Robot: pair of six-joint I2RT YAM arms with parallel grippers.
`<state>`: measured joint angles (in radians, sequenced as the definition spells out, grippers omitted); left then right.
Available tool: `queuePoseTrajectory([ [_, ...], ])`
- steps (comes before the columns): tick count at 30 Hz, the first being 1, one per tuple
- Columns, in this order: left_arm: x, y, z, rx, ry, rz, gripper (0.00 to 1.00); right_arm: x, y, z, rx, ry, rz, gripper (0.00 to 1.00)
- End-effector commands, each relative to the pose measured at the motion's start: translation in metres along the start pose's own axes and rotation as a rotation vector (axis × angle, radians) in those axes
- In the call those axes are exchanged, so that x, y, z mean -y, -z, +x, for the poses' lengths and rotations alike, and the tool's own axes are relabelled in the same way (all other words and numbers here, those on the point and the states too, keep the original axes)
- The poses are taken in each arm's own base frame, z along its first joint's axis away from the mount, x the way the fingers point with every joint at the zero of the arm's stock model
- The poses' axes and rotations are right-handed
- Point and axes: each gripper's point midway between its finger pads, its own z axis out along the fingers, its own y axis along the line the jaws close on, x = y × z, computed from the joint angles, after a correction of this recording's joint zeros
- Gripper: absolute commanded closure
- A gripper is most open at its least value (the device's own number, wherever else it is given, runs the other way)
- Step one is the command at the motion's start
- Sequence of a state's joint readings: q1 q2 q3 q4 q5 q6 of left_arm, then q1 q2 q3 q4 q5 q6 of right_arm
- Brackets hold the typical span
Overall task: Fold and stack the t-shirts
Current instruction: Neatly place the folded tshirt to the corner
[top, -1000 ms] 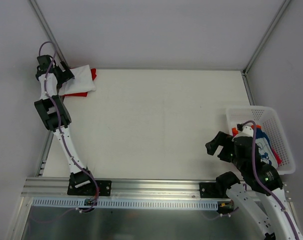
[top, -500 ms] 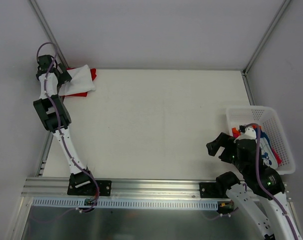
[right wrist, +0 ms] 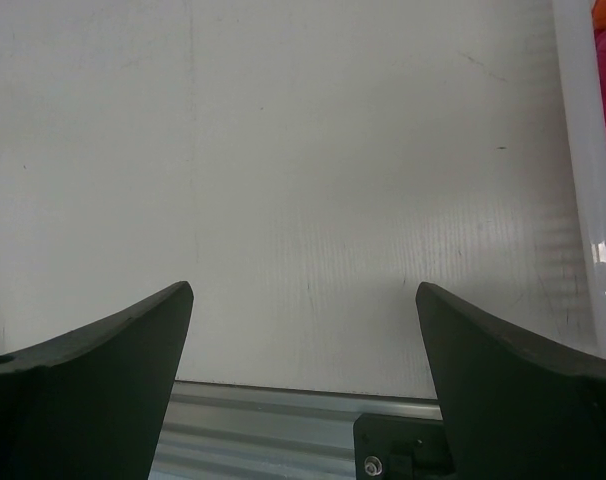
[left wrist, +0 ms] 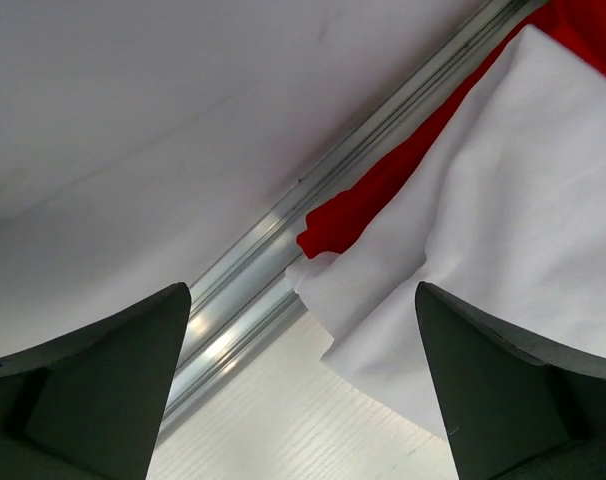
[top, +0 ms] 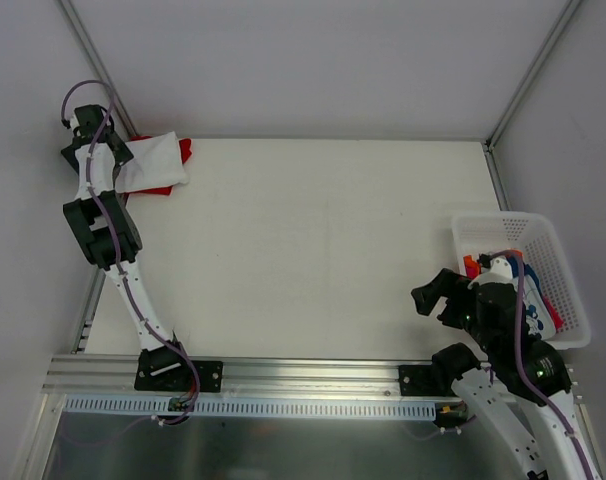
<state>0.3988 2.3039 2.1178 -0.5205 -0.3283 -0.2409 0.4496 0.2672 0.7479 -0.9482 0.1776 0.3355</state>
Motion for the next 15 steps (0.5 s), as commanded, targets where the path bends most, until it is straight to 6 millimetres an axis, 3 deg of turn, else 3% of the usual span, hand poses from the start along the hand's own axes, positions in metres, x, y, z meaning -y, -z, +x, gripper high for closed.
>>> queuePoseTrajectory([
  [1,-0.025,0.072,-0.103,0.278,0.135,-0.012,0.03,-0.006,0.002,-0.003,0.02,0.013,-0.042,0.0],
  [2,-0.017,0.072,-0.104,0.28,0.142,0.028,0.03,-0.006,0.003,-0.002,0.022,0.012,-0.047,0.0],
  [3,0.005,0.07,-0.102,0.26,0.132,0.152,0.02,-0.006,0.003,-0.002,0.025,0.013,-0.051,0.01],
  [8,0.052,0.082,-0.107,0.267,0.101,0.377,0.01,-0.008,0.004,-0.001,0.026,0.016,-0.067,0.01],
  [12,0.099,0.104,-0.106,0.238,0.118,0.661,0.01,-0.008,0.004,-0.002,0.028,0.017,-0.068,0.01],
  [13,0.121,0.122,-0.104,0.22,0.103,0.818,0.01,-0.008,0.003,-0.002,0.029,0.017,-0.068,0.01],
  [15,0.144,0.135,-0.094,0.144,0.177,0.996,0.01,-0.009,0.003,-0.003,0.033,0.016,-0.07,0.01],
])
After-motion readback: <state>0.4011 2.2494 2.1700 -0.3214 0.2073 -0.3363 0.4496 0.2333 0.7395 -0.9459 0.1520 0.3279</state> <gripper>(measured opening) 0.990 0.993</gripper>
